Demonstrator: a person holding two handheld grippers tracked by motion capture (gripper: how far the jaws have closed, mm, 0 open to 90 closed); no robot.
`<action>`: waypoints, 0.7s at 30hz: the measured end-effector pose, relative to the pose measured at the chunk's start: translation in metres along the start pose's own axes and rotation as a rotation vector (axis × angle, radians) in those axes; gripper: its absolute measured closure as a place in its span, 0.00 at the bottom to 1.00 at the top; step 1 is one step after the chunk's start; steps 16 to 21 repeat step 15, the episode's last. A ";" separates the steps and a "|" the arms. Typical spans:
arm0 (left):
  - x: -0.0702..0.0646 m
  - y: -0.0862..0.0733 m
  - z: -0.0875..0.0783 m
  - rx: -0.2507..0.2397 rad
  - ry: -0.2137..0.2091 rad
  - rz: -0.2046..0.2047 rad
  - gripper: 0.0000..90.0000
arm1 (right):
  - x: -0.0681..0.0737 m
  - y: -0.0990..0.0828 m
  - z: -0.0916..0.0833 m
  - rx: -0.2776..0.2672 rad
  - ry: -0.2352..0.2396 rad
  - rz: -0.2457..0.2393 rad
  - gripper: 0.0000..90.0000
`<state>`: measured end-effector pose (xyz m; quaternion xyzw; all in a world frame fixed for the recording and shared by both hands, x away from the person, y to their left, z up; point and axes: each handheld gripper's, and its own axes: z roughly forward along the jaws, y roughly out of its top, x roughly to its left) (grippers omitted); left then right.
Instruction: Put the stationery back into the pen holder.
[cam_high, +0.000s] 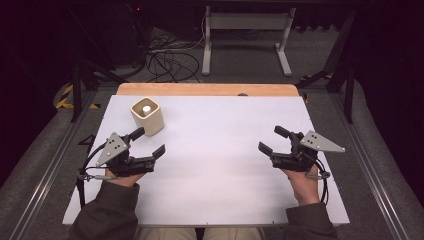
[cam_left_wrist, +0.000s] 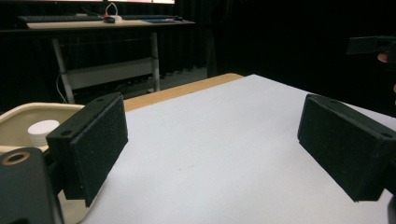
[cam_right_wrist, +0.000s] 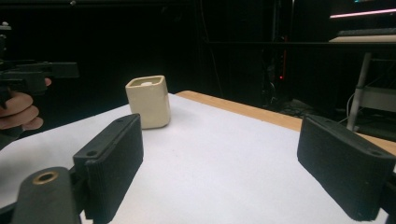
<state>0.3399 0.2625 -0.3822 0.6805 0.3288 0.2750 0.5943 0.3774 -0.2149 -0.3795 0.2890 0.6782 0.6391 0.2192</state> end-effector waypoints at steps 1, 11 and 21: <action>0.000 0.000 0.000 0.003 0.001 0.003 0.11 | 0.000 0.000 0.000 -0.003 -0.001 -0.001 0.17; 0.000 -0.002 -0.001 0.002 0.000 0.009 0.10 | -0.001 -0.001 0.002 0.007 -0.013 -0.007 0.15; 0.003 -0.005 0.000 0.005 0.004 0.004 0.10 | -0.004 -0.002 0.003 0.027 -0.055 0.006 0.12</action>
